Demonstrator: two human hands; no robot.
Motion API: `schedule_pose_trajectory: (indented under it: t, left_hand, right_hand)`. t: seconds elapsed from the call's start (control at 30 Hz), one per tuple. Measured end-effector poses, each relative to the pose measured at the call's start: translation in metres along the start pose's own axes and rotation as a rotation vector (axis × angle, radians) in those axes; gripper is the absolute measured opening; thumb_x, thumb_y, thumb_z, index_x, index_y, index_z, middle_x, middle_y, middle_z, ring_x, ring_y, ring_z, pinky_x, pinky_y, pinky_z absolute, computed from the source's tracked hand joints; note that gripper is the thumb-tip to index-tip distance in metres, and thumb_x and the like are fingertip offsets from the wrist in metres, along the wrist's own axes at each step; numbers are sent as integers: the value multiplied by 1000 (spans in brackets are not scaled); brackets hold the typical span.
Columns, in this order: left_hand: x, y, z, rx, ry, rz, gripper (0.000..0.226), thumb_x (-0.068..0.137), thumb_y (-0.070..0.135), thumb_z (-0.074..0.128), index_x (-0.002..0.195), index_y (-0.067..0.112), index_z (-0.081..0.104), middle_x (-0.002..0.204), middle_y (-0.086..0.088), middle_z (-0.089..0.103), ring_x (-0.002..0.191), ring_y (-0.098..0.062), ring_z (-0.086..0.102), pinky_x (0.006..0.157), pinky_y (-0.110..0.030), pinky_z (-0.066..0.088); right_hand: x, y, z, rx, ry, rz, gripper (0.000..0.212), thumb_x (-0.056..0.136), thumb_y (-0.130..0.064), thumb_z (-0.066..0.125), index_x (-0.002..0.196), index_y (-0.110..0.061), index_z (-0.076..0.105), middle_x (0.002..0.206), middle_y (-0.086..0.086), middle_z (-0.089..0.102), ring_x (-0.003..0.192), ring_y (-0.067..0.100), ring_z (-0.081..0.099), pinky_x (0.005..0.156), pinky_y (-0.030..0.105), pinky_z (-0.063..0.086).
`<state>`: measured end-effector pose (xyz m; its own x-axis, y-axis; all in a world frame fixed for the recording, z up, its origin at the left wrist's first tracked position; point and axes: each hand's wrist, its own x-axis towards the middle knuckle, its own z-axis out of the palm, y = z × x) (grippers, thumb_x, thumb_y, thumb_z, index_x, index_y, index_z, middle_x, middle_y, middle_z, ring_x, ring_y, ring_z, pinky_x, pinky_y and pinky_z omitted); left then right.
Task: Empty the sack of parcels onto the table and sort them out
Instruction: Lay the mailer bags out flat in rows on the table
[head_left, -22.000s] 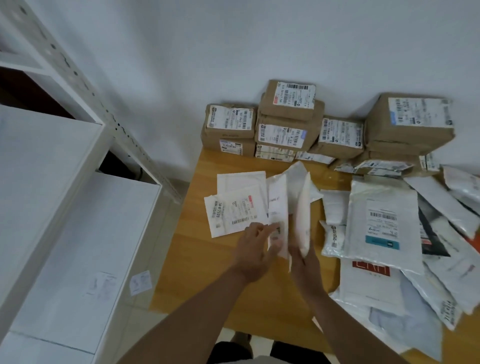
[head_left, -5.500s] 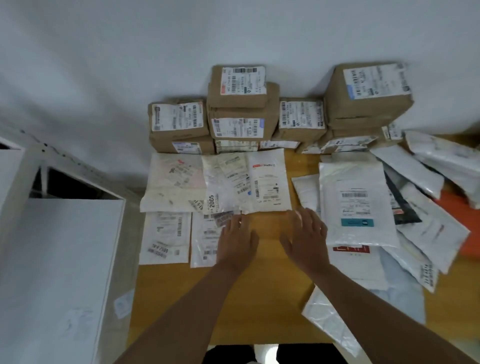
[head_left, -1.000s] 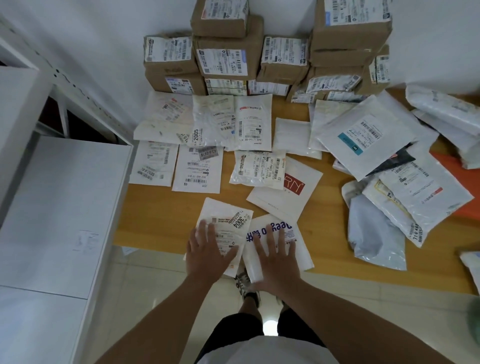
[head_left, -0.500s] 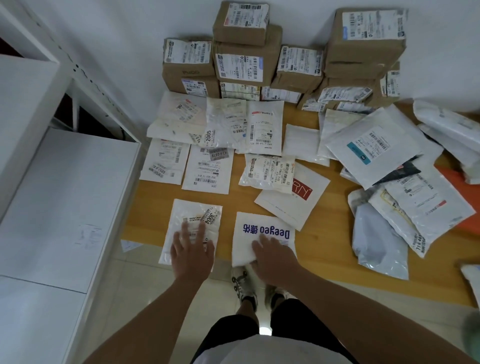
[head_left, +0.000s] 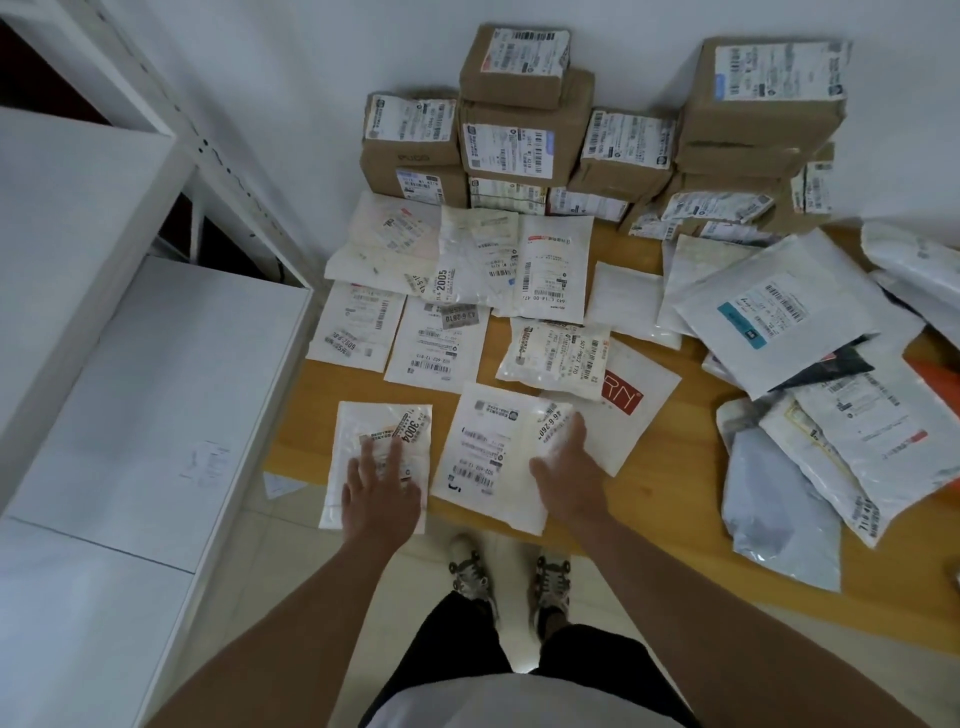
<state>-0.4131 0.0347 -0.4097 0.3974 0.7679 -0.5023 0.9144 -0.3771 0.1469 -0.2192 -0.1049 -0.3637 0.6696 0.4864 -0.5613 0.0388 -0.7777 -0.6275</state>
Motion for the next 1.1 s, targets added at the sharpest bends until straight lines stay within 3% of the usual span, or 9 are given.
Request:
schedule_pose_trajectory:
  t: [0.17, 0.3, 0.47, 0.6, 0.73, 0.83, 0.97, 1.03, 1.1]
  left_hand:
    - [2, -14, -2, -43, -11, 16, 71, 95, 41, 46, 155, 32, 8, 163, -6, -12, 149, -35, -1, 120, -48, 14]
    - [10, -35, -12, -7, -9, 81, 67, 98, 44, 42, 155, 33, 8, 163, -5, -13, 149, -34, -1, 121, -48, 13]
    - [24, -60, -22, 7, 21, 108, 66, 100, 47, 37, 155, 35, 5, 163, -5, -12, 149, -34, 0, 120, -48, 12]
    - [40, -78, -31, -23, 51, 83, 70, 97, 49, 43, 155, 33, 9, 164, -4, -3, 149, -34, 2, 120, -51, 9]
    - [57, -97, -45, -92, 80, 46, 83, 88, 54, 59, 154, 28, 16, 162, -3, 11, 147, -35, 9, 118, -55, 14]
    - [67, -105, -53, -122, 46, 38, 89, 83, 55, 66, 153, 33, 16, 162, -5, 3, 147, -37, 3, 117, -59, 13]
    - [84, -110, -62, -253, -33, -56, 119, 70, 55, 79, 153, 37, -4, 160, -11, -10, 147, -39, 3, 115, -60, 12]
    - [88, -111, -65, -254, -55, -49, 127, 66, 54, 82, 153, 36, -8, 158, -16, 1, 144, -40, 11, 113, -60, 16]
    - [89, -112, -67, -249, -46, -26, 127, 64, 54, 83, 153, 36, -6, 152, -17, 10, 138, -38, 21, 111, -58, 22]
  right_hand:
    - [-18, 20, 31, -553, 246, -226, 86, 75, -29, 72, 150, -13, 33, 143, 19, 43, 123, 38, 46, 96, 51, 45]
    - [-19, 24, 71, -813, -17, -402, 74, 83, -63, 43, 147, -27, 38, 156, 17, 30, 143, 42, 18, 105, 63, 35]
    - [-15, 14, 100, -896, -174, -384, 81, 85, -71, 24, 155, -32, 11, 162, 12, -14, 145, 40, -17, 115, 62, 16]
    - [-9, -9, 115, -888, -205, -384, 84, 91, -68, 38, 155, -36, -7, 157, 8, -31, 137, 34, -36, 119, 57, 3]
    - [-4, -26, 126, -875, -215, -383, 86, 91, -66, 44, 155, -35, -5, 159, 9, -28, 142, 37, -31, 119, 58, 5]
    - [-3, -40, 133, -847, -214, -358, 88, 90, -63, 51, 155, -34, -2, 161, 8, -25, 145, 38, -26, 120, 57, 6]
    - [-1, -51, 135, -791, -176, -350, 96, 85, -59, 62, 156, -27, 7, 163, 11, -7, 149, 34, -13, 122, 50, 9]
    - [0, -52, 135, -784, -158, -346, 102, 81, -59, 67, 157, -19, 11, 163, 14, 2, 150, 34, -4, 120, 46, 9]
    - [-1, -50, 135, -811, -95, -385, 111, 64, -62, 80, 150, -8, 33, 155, 20, 28, 147, 38, 22, 116, 50, 26]
